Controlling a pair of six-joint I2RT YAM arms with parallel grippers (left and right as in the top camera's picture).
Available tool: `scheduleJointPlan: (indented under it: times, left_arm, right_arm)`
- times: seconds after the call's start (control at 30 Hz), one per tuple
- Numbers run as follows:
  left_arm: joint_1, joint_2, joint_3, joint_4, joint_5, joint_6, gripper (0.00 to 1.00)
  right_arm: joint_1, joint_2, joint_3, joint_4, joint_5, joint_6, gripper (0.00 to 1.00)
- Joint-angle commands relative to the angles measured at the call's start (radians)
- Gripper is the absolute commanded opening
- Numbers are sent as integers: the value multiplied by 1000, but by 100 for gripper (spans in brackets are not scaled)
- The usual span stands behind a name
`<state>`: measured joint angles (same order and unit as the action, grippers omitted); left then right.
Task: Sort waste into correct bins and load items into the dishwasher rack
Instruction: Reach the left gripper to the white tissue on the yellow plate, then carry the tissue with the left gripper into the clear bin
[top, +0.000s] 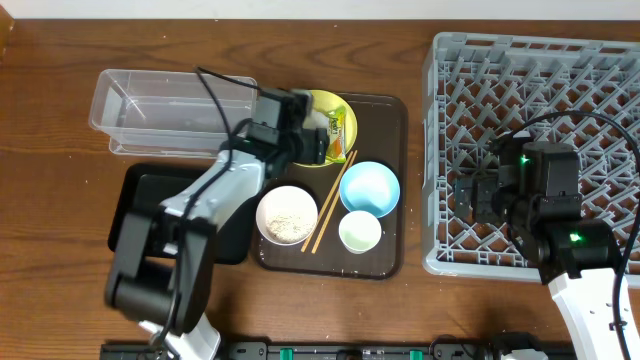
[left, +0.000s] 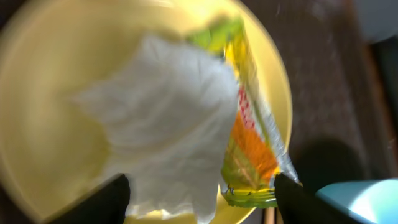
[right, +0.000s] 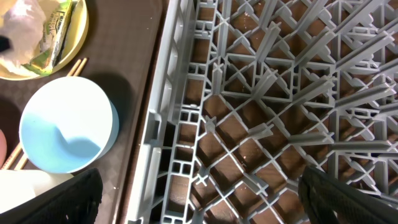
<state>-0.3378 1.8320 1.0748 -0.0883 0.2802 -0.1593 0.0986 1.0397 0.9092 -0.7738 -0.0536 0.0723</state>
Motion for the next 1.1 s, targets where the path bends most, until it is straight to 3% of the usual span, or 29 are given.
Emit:
scheduleJointPlan:
  times: [0.0,0.13,0.2,0.37,0.57,0.73,1.07]
  left_arm:
    - [-7,21,11,4,0,8,54]
    - [-4,8,11,4,0,8,22]
    - [-4,-4,11,4,0,8,11]
    - [-3,-72,11,3,-14,9,7]
    - [25,-219,11,-39,-166,8,6]
    - [111,-313,11,-60,-252,8,6]
    - [315,-338,9,-77,-251,8,7]
  right_arm:
    - [6,-3,21,-2,-8,10,99]
    - [6,-3,21,-2,-8,10,99]
    - [6,-3,21,-2,-8,10,99]
    - [6,-3,22,-4,-7,10,99]
    - [6,-3,21,-4,-7,10,99]
    - [6,-3,21,-4,-7,10,99]
    - [6,-3,22,-3,-7,9,99]
